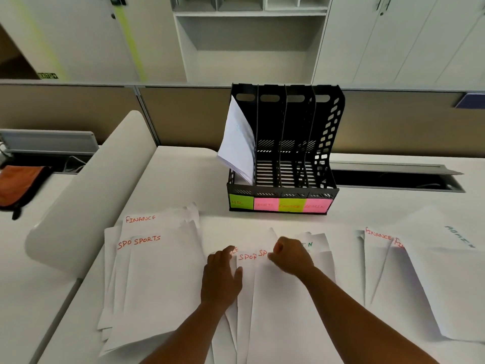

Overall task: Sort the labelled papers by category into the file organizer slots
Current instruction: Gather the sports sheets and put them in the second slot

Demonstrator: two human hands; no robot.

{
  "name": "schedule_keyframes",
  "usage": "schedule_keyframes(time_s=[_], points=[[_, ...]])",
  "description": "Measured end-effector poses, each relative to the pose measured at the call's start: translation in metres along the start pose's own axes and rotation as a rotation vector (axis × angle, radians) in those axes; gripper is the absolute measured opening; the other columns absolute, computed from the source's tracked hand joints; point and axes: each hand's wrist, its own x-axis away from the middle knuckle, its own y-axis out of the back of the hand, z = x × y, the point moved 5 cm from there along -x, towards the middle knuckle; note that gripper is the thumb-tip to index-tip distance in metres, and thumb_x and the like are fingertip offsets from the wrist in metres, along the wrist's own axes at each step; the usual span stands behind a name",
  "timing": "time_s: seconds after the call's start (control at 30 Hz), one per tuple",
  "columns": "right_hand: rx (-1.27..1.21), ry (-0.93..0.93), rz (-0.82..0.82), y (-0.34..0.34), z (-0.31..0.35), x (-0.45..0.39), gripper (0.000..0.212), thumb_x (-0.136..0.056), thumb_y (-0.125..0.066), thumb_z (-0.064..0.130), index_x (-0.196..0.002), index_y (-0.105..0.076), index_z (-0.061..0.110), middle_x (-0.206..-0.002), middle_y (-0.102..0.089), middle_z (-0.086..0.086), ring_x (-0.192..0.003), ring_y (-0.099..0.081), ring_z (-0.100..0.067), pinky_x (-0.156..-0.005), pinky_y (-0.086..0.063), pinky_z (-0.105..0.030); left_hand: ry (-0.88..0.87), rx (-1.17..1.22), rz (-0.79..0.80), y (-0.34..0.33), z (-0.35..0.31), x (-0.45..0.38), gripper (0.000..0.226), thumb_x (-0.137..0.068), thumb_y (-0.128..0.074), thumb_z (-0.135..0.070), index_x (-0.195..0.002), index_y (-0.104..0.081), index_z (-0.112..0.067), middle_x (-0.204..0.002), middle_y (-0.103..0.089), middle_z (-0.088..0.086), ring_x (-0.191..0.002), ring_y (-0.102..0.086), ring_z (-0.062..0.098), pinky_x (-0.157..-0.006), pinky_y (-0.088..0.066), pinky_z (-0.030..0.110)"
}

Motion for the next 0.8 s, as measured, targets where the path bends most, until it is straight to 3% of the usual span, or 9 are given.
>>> schedule_keyframes(time_s=[0.1,0.2,0.27,0.4,0.53,0.6,0.73,0.8], points=[[0.217,0.026,0.172,-0.019,-0.012,0.015,0.041,-0.082,-0.061,0.041,-0.109,-0.058,0.009,-0.113,-0.065,-0.01,-0.102,-0.061,-0.026,-0.083,-0.051,-0.035,0.073,0.069,0.049,-0.004,-0.001,0.009,0.06,-0.087,-0.061,-0.043,-0.139,-0.034,-0.029,-0.126,-0.057,-0.007,-0.109,-0.058,0.013,-0.082,-0.049,0.02],[0.293,0.036,0.275,-0.031,-0.022,0.028,0.048,-0.081,-0.062,0.044,-0.115,-0.057,0.01,-0.12,-0.062,-0.008,-0.106,-0.059,-0.024,-0.087,-0.052,-0.035,0.184,0.139,0.09,-0.008,-0.001,0.013,0.059,-0.088,-0.061,-0.041,-0.139,-0.034,-0.026,-0.118,-0.062,-0.004,-0.101,-0.063,0.015,-0.081,-0.053,0.026],[0.273,0.043,0.285,-0.035,-0.027,0.036,0.046,-0.08,-0.064,0.042,-0.113,-0.056,0.012,-0.12,-0.061,-0.007,-0.106,-0.058,-0.023,-0.086,-0.051,-0.034,0.248,0.184,0.125,-0.01,-0.002,0.014,0.053,-0.089,-0.061,-0.04,-0.134,-0.039,-0.026,-0.113,-0.066,-0.003,-0.098,-0.064,0.016,-0.083,-0.052,0.028],[0.236,0.084,0.266,-0.038,-0.028,0.045,0.045,-0.08,-0.066,0.04,-0.115,-0.054,0.014,-0.121,-0.057,-0.005,-0.108,-0.054,-0.021,-0.089,-0.049,-0.032,0.288,0.29,0.19,-0.014,-0.006,0.017,0.036,-0.09,-0.062,-0.035,-0.123,-0.053,-0.022,-0.123,-0.065,-0.002,-0.102,-0.063,0.018,-0.084,-0.051,0.027],[0.175,0.091,0.25,-0.04,-0.029,0.049,0.042,-0.079,-0.067,0.042,-0.112,-0.056,0.017,-0.117,-0.056,-0.003,-0.105,-0.054,-0.019,-0.088,-0.047,-0.029,0.333,0.452,0.195,-0.016,-0.014,0.021,0.027,-0.087,-0.067,-0.034,-0.11,-0.061,-0.022,-0.117,-0.068,0.0,-0.09,-0.06,0.011,-0.084,-0.052,0.024],[0.136,0.096,0.233,-0.041,-0.03,0.051,0.038,-0.079,-0.068,0.04,-0.108,-0.058,0.018,-0.115,-0.058,-0.002,-0.103,-0.055,-0.018,-0.085,-0.046,-0.027,0.332,0.469,0.242,-0.019,-0.019,0.024,0.029,-0.085,-0.069,-0.037,-0.109,-0.058,-0.023,-0.119,-0.066,0.0,-0.093,-0.059,0.013,-0.087,-0.052,0.027],[0.02,0.074,0.2,-0.042,-0.033,0.053,0.029,-0.079,-0.068,0.032,-0.104,-0.061,0.019,-0.112,-0.062,-0.001,-0.099,-0.056,-0.015,-0.087,-0.05,-0.028,0.318,0.43,0.354,-0.027,-0.026,0.033,0.055,-0.084,-0.072,-0.034,-0.132,-0.049,-0.02,-0.133,-0.057,0.002,-0.118,-0.057,0.026,-0.099,-0.047,0.038],[-0.029,0.046,0.144,-0.039,-0.036,0.056,0.025,-0.079,-0.067,0.03,-0.101,-0.061,0.02,-0.109,-0.062,0.0,-0.097,-0.056,-0.015,-0.086,-0.051,-0.029,0.329,0.427,0.351,-0.028,-0.024,0.037,0.056,-0.085,-0.071,-0.032,-0.134,-0.047,-0.02,-0.135,-0.056,0.004,-0.122,-0.055,0.028,-0.101,-0.045,0.04]])
